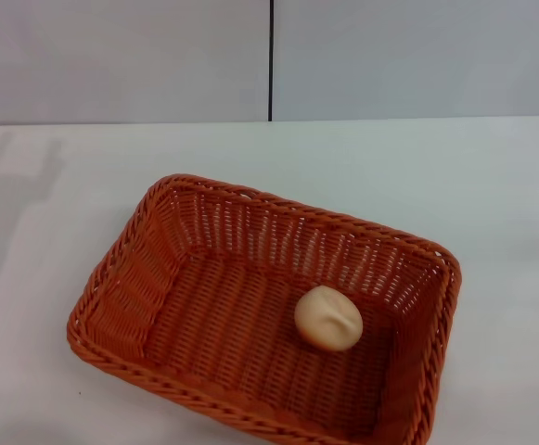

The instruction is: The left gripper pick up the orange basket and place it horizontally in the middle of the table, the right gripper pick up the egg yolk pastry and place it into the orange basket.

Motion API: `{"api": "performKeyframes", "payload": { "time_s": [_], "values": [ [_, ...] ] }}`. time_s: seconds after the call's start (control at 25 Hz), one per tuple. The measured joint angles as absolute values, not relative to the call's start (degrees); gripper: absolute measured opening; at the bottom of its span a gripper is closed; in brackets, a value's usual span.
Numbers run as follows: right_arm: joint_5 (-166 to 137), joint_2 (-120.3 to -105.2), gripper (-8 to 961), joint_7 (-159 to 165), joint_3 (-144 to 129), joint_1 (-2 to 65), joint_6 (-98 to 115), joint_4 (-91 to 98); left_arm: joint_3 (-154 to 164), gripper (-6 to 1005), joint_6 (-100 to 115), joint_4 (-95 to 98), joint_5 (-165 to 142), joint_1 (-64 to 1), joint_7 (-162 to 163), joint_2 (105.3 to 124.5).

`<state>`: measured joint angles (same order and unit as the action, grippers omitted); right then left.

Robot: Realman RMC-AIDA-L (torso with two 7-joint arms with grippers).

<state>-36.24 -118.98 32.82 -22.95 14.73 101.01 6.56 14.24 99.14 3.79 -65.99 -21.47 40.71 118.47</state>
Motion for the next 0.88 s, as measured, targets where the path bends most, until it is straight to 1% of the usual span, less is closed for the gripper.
{"api": "performKeyframes", "payload": {
  "time_s": [0.28, 0.88],
  "values": [
    [-36.36, -119.03, 473, 22.14, -22.98, 15.66, 100.50, 3.87, 13.96, 800, 99.65, 3.66, -66.01, -21.51, 39.95, 118.47],
    [-35.39, -119.00, 473, 22.26, -22.36, 15.75, 97.86, 3.00, 13.89, 799, 100.04, 3.56, -66.01, -22.29, 39.89, 118.47]
  ]
}}
